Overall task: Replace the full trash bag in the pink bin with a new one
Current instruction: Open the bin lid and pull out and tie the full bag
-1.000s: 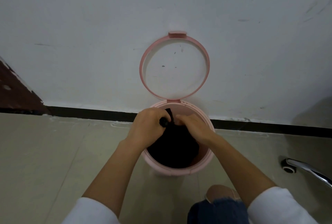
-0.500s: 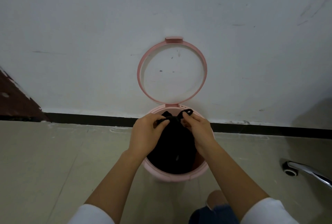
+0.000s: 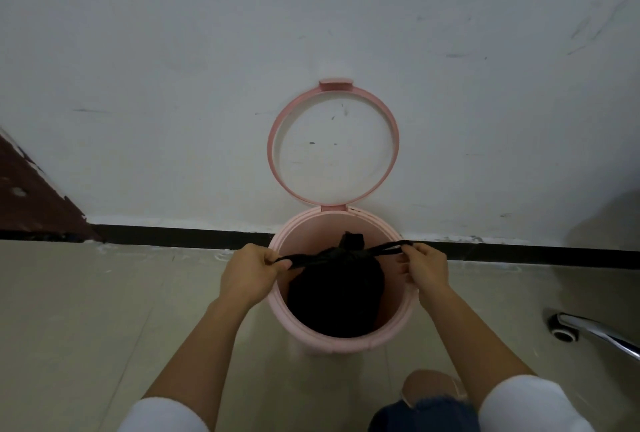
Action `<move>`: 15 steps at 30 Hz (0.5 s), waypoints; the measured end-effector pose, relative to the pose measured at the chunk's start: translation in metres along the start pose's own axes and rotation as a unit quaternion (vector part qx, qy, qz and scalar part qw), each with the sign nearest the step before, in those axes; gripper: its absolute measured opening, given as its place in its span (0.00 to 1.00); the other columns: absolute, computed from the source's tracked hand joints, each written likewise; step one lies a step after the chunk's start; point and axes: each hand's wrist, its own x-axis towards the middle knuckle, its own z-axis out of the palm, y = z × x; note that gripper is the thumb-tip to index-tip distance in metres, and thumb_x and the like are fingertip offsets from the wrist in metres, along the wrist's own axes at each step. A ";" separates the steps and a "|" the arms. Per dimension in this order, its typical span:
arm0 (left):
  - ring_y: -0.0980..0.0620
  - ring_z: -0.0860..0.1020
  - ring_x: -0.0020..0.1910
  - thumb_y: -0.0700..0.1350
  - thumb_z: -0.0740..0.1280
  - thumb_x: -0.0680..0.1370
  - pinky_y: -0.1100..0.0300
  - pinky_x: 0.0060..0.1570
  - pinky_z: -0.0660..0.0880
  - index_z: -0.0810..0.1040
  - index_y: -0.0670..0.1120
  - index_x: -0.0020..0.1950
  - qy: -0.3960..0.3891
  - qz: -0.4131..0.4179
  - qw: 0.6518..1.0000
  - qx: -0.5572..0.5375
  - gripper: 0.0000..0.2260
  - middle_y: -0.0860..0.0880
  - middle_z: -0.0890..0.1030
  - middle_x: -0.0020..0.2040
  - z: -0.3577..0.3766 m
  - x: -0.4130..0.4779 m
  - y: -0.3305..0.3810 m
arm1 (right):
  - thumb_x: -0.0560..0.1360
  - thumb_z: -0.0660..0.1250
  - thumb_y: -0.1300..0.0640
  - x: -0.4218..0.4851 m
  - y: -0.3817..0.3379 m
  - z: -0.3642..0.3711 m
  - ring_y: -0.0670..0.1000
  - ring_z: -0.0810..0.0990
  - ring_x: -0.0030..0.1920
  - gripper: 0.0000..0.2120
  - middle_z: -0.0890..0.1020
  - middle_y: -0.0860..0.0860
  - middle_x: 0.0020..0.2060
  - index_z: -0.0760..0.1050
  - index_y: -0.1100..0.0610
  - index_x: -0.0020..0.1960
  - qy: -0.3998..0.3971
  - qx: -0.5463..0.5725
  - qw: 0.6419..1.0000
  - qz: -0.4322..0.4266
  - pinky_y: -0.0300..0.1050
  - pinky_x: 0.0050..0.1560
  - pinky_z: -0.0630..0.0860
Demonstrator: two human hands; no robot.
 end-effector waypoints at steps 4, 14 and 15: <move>0.52 0.69 0.24 0.47 0.71 0.74 0.61 0.28 0.63 0.84 0.44 0.36 -0.002 -0.025 1.000 0.006 0.10 0.49 0.72 0.24 0.000 -0.002 -0.009 | 0.76 0.62 0.67 0.007 0.008 -0.012 0.53 0.72 0.25 0.12 0.74 0.58 0.27 0.74 0.61 0.34 0.021 0.044 0.999 0.024 0.37 0.19 0.71; 0.48 0.70 0.26 0.46 0.71 0.74 0.58 0.30 0.67 0.78 0.47 0.30 0.052 -0.109 0.993 -0.001 0.13 0.44 0.74 0.26 -0.012 -0.002 -0.033 | 0.77 0.57 0.72 0.035 0.009 -0.039 0.47 0.73 0.12 0.12 0.76 0.62 0.25 0.68 0.66 0.35 0.086 0.170 0.973 0.134 0.37 0.14 0.72; 0.45 0.73 0.29 0.46 0.71 0.74 0.55 0.33 0.72 0.78 0.47 0.31 0.058 -0.120 0.991 -0.011 0.11 0.41 0.78 0.29 -0.013 -0.003 -0.035 | 0.77 0.57 0.72 0.038 0.010 -0.043 0.47 0.73 0.12 0.12 0.75 0.62 0.26 0.68 0.66 0.35 0.091 0.175 0.970 0.141 0.37 0.14 0.72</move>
